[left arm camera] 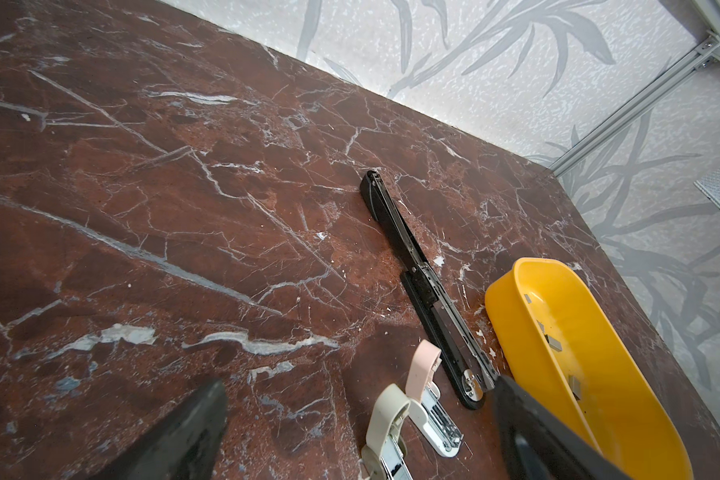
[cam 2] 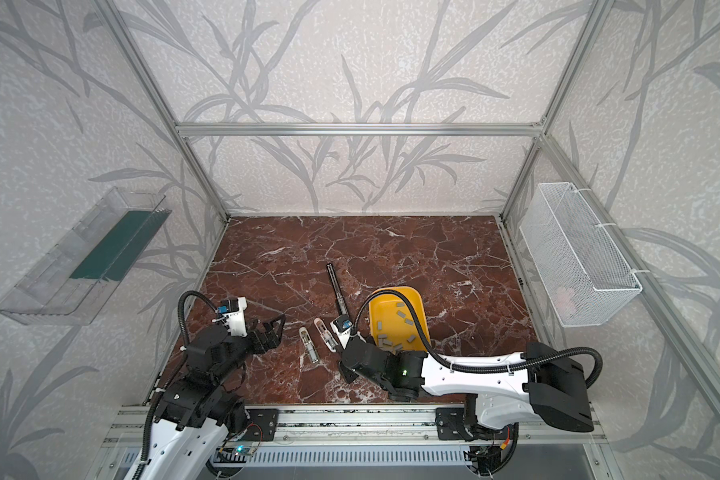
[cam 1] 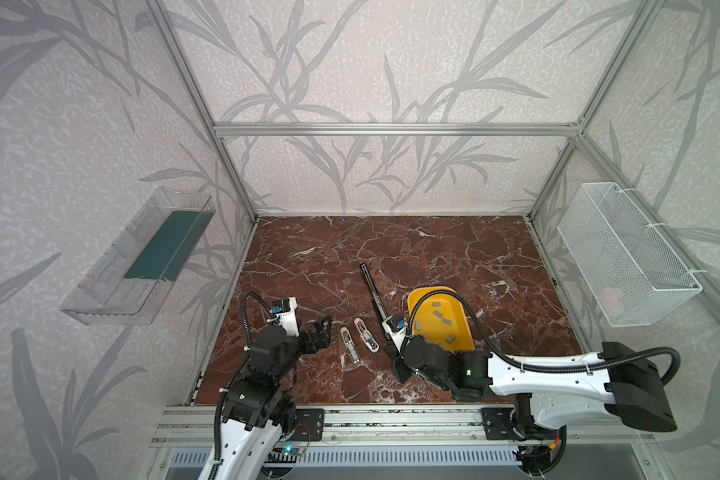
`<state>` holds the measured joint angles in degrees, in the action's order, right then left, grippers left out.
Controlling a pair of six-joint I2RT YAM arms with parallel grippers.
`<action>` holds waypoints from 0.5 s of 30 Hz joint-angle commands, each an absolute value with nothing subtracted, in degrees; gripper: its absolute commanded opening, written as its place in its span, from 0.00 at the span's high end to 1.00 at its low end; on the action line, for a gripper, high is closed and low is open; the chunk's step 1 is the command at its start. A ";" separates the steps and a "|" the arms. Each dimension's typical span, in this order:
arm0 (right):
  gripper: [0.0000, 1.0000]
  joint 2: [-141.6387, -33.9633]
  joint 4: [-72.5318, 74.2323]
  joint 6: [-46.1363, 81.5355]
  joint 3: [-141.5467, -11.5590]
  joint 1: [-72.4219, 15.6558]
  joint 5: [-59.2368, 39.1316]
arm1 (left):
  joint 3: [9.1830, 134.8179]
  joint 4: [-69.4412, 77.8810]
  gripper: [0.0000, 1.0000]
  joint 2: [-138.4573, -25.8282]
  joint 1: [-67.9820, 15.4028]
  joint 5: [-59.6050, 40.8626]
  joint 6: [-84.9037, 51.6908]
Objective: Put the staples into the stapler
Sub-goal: 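Lift the staple strip out of the tray and carry it toward the pink stapler, then lower the held staple strip into the pink stapler's open channel with the right gripper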
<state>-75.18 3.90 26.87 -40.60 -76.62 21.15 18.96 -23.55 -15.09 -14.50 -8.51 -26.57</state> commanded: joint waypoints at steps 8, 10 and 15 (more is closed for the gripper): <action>0.95 -86.20 12.06 24.75 -44.22 -79.34 24.51 | 18.39 -21.62 0.01 -18.24 -14.58 -10.07 -26.63; 0.93 -87.39 12.21 24.11 -44.38 -79.36 25.54 | 18.35 -21.76 0.01 -17.80 -14.57 -9.77 -26.72; 0.93 -90.78 11.76 23.90 -46.29 -77.68 24.23 | 18.05 -22.19 0.01 -15.94 -14.57 -9.31 -26.97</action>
